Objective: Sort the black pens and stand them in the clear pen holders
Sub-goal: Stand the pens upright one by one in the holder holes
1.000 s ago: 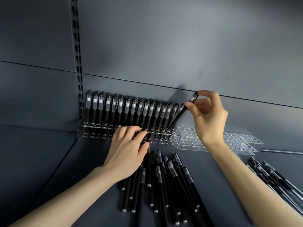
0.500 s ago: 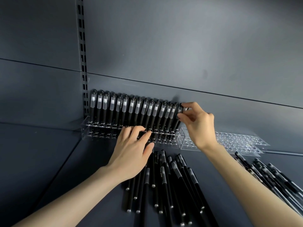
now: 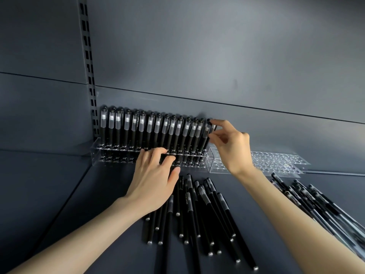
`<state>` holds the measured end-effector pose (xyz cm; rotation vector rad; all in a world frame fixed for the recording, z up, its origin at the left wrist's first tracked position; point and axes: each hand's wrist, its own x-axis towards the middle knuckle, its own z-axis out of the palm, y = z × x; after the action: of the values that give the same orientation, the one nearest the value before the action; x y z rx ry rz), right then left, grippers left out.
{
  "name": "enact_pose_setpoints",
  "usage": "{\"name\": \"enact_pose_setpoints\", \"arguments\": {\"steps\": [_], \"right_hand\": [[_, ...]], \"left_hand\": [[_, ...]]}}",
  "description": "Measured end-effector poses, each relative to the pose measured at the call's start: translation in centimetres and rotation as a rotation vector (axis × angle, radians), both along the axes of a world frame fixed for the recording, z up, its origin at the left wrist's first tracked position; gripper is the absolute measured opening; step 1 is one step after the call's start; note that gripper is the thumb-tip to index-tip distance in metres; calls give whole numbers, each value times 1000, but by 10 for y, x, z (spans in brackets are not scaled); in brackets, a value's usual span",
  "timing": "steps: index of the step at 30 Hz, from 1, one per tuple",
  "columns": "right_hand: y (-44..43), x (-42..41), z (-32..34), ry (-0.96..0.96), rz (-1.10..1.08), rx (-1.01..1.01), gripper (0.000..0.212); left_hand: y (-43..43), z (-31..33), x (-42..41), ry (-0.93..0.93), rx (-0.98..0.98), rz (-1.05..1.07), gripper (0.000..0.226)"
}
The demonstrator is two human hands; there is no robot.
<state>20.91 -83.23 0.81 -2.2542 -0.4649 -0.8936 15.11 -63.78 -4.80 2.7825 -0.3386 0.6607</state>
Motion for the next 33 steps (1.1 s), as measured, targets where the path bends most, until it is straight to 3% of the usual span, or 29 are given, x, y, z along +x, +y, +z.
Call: {"name": "enact_pose_setpoints", "arguments": {"steps": [4,8,11,15,19,28,33], "right_hand": [[-3,-17,-4,26,24,36,23],[-10,-39,-16,126,104,33,16],[-16,-53,-27,274,224,-102,23],[-23,-68,-43,501,317,-383,49],[-23,-77,-58,606,344,-494,57],[-23,-84,-62,575,351,-458,57],[-22,-85,-61,569,346,-441,56]], "left_hand": [[-8,6,-12,21,-48,-1,38],[-17,8,-35,133,-45,91,49],[-25,9,-58,267,-19,216,69],[-37,7,-79,380,-102,312,85],[-43,5,-88,358,-283,346,74],[-38,9,-80,400,-484,402,67],[-23,0,-80,401,-628,372,49]]}}
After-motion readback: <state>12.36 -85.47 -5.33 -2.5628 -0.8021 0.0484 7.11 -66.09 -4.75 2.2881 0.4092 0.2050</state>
